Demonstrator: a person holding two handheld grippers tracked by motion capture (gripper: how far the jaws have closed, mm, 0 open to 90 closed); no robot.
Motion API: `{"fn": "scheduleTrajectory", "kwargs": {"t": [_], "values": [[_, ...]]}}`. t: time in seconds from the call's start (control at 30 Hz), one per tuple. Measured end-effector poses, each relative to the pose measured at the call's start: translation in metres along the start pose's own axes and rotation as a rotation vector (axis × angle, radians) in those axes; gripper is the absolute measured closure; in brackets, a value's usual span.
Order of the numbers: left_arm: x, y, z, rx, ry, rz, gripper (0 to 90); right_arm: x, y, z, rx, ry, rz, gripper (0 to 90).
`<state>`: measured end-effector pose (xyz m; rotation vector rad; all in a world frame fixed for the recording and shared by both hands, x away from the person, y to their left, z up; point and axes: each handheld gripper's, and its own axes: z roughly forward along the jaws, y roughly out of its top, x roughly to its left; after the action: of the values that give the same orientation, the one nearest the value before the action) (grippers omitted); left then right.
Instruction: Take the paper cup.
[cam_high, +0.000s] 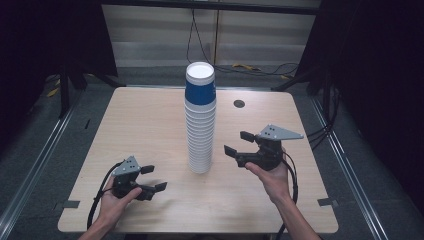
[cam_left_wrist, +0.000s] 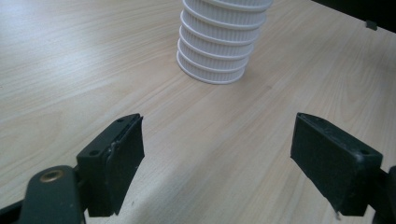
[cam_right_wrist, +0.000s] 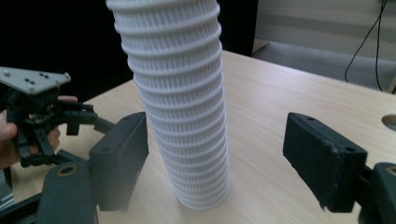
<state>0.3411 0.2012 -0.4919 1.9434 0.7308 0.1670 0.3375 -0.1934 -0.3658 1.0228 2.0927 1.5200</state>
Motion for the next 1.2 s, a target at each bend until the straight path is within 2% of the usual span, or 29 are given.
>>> {"fn": "scheduleTrajectory", "kwargs": {"t": [0.13, 0.17, 0.47, 0.73, 0.9, 1.0, 1.07, 1.2], "values": [[0.000, 0.000, -0.001, -0.002, -0.002, 0.000, 17.2, 0.001, 0.012, -0.001, -0.016, 0.025, -0.007, 22.2], [0.000, 0.000, -0.001, -0.010, -0.004, -0.008, 17.2, 0.000, 0.018, -0.001, -0.023, 0.048, -0.002, 19.9], [0.001, -0.001, -0.001, -0.002, 0.000, -0.011, 17.2, 0.000, 0.038, -0.004, -0.048, 0.050, -0.029, 20.0], [0.001, -0.001, 0.000, -0.006, 0.009, -0.011, 17.1, 0.001, 0.070, -0.007, -0.075, 0.071, -0.065, 17.1], [0.002, -0.001, 0.000, -0.008, 0.007, -0.019, 15.9, 0.004, 0.084, -0.004, -0.075, 0.085, -0.081, 16.2], [0.001, -0.001, 0.000, -0.006, 0.001, -0.015, 15.9, 0.008, 0.096, -0.003, -0.073, 0.100, -0.105, 15.3], [0.000, -0.001, 0.001, -0.003, -0.002, -0.015, 15.9, 0.010, 0.110, -0.004, -0.076, 0.128, -0.110, 15.1], [-0.002, -0.001, 0.004, 0.008, -0.014, -0.009, 15.9, 0.016, 0.121, -0.001, -0.059, 0.141, -0.132, 15.3]]}}
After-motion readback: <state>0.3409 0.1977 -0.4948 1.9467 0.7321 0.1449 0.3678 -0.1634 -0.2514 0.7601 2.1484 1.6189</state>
